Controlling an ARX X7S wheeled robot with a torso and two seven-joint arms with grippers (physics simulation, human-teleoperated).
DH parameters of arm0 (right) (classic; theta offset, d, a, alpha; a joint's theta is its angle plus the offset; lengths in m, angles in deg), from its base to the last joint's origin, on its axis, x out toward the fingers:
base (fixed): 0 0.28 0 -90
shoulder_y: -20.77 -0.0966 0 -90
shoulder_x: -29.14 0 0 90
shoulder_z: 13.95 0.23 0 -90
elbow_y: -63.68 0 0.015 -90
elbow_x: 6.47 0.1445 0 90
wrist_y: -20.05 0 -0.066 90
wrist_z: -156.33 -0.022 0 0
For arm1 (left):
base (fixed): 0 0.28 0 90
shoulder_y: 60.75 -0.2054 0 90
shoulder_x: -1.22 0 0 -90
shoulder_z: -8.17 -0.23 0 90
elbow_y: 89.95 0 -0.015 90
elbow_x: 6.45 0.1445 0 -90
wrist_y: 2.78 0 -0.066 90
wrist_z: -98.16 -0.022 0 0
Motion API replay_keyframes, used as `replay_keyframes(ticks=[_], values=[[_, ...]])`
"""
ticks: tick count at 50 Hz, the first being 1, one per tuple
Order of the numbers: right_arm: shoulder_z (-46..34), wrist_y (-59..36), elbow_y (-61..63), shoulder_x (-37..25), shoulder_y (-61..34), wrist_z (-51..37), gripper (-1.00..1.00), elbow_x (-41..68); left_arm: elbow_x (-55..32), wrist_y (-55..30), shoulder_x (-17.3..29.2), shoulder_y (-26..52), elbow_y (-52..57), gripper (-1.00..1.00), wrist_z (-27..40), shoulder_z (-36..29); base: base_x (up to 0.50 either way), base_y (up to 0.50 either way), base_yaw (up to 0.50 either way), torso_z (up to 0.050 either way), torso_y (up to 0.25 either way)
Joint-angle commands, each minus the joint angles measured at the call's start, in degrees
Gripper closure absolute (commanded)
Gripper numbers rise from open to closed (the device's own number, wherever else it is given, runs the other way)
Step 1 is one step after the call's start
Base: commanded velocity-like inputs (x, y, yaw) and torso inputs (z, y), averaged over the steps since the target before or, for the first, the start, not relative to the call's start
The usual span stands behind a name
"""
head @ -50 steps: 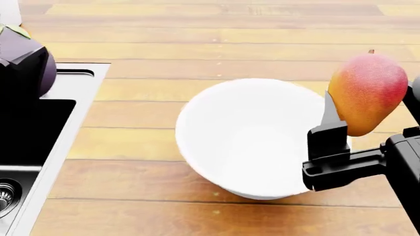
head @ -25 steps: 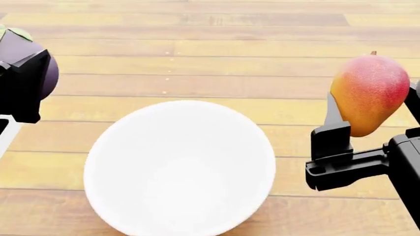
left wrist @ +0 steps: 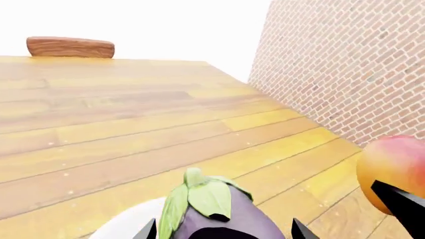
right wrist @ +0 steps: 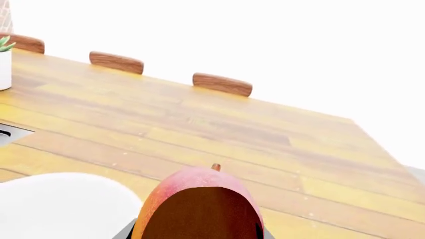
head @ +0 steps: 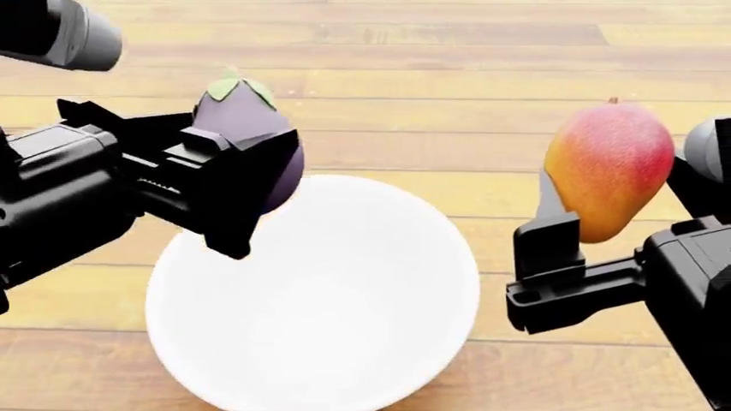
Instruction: Pick the eggplants and mangos from the sink and place them in one bowl. Place the bell pepper in the other bowl. Then turn off the sink faucet.
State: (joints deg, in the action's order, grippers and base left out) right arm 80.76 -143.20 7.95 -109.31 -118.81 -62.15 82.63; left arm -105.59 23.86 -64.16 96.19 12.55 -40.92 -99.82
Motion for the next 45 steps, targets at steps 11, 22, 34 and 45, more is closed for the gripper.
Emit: replay_keyframes(ticks=[11,22,34,45], values=[[-0.3,1.3,-0.2,0.5,1.7,-0.2,1.00,-1.0,0.2,-1.3,-6.4,-2.5,1.9,1.00,1.5,-8.4,0.00,0.00,0.00,0.000,0.000],[1.1,2.3,1.2,-0.3,3.9,-0.6,1.00,-0.5,4.8,-1.0,-6.8,-1.9,-1.4,1.00,-0.7,-10.2,0.00,0.00,0.00,0.000,0.001],[0.6,3.0,0.9,-0.2,4.6,1.0,1.00,-2.1,9.7,-1.9,-5.3,-2.4,-6.0,1.00,-3.7,-13.3,0.00,0.00,0.00,0.000,0.001],[-0.3,2.6,-0.4,-0.7,3.0,0.1,1.00,-0.7,10.5,-1.6,-5.7,-2.5,-9.2,1.00,-3.8,-14.3,0.00,0.00,0.00,0.001,0.001]])
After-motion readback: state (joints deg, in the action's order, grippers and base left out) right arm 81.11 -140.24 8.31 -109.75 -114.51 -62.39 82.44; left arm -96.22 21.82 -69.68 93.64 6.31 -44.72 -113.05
